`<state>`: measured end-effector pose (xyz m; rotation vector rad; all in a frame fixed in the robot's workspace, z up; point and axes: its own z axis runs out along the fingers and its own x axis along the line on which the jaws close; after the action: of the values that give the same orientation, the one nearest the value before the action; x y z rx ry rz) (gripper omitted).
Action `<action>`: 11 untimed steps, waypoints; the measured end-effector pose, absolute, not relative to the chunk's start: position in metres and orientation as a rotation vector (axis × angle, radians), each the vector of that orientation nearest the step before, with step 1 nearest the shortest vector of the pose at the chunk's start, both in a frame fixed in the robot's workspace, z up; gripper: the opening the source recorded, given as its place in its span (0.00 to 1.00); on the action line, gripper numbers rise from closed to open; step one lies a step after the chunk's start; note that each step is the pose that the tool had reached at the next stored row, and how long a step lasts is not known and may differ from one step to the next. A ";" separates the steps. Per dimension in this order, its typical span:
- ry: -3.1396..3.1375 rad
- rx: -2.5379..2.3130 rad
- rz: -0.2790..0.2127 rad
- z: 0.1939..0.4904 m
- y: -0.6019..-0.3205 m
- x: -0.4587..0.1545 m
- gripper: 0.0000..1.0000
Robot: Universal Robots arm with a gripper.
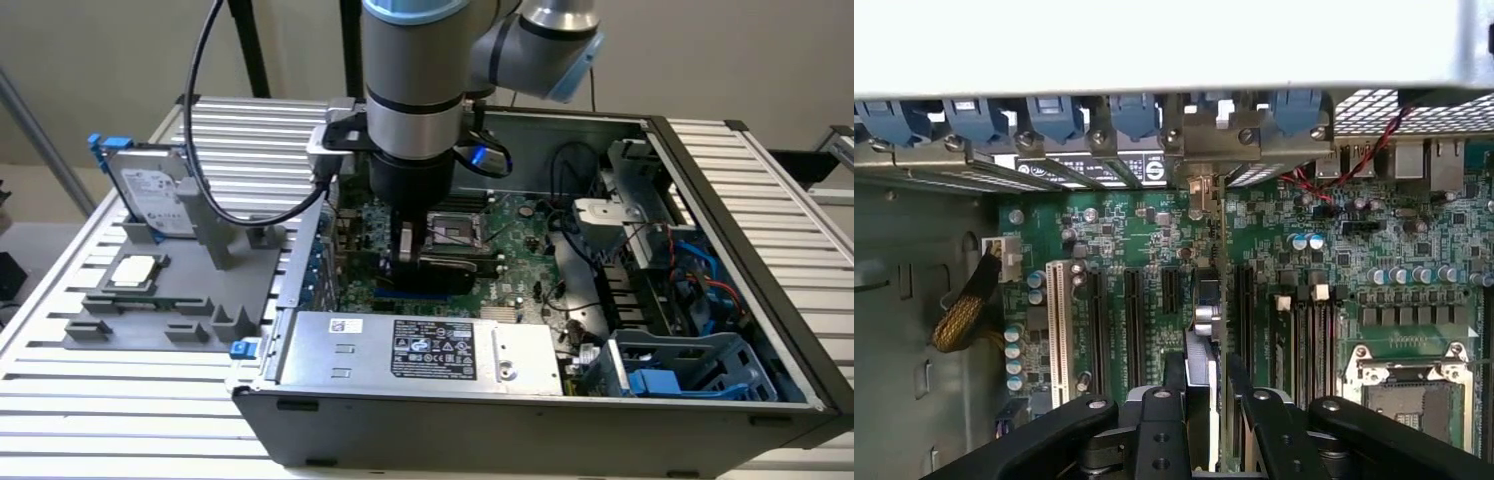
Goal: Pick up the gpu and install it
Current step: 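Insert the gpu into the slot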
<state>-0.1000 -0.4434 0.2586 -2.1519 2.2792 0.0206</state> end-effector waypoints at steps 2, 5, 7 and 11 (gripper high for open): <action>2.280 -2.152 0.020 0.258 -0.443 -0.100 0.00; 2.280 -2.153 0.019 0.257 -0.442 -0.101 0.00; 2.280 -2.153 0.019 0.257 -0.442 -0.102 0.00; 2.281 -2.154 0.016 0.256 -0.442 -0.103 0.00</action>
<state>-0.1025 -0.4417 0.2557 -2.1538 2.2810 0.0162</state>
